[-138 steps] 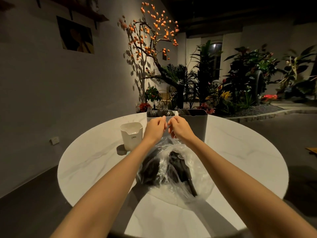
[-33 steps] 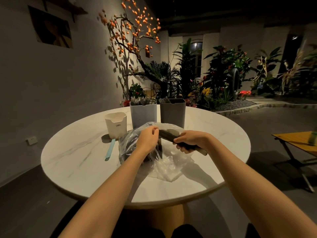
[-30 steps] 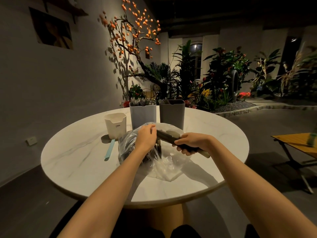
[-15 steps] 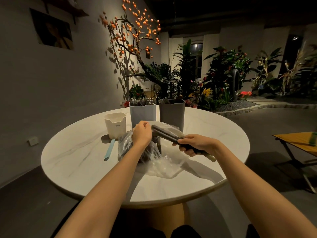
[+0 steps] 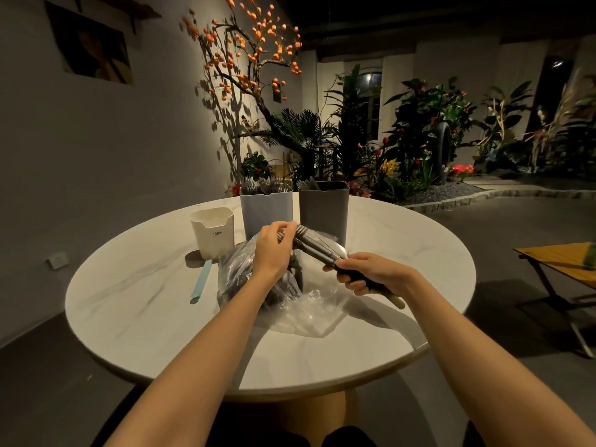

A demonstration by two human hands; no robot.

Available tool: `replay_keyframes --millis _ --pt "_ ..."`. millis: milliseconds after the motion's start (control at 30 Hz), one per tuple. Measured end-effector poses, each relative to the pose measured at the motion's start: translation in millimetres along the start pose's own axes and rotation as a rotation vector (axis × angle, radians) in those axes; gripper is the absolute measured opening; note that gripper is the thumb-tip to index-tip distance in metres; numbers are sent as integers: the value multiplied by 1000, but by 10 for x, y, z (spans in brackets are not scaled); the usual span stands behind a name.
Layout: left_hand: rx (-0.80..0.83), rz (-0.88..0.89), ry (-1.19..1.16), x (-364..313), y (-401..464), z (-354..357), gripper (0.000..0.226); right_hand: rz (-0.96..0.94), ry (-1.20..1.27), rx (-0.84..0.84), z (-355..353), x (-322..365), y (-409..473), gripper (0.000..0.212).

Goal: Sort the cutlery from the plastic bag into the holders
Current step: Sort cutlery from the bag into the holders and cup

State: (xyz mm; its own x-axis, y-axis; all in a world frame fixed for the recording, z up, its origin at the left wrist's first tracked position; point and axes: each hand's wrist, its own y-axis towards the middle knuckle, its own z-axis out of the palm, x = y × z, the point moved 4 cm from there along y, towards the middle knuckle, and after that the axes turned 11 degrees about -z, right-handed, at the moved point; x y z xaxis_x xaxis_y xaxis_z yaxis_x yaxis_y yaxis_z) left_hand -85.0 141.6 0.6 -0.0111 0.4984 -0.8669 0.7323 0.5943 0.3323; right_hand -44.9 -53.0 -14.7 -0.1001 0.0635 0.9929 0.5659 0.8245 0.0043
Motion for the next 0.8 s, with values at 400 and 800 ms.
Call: replay_keyframes --millis 400,800 --pt "-210 155 160 -60 -49 -94 27 -11 32 34 -8 -31 8 36" --pt "-200 13 58 -40 -97 -143 41 -56 209 -38 -148 -71 -154 38"
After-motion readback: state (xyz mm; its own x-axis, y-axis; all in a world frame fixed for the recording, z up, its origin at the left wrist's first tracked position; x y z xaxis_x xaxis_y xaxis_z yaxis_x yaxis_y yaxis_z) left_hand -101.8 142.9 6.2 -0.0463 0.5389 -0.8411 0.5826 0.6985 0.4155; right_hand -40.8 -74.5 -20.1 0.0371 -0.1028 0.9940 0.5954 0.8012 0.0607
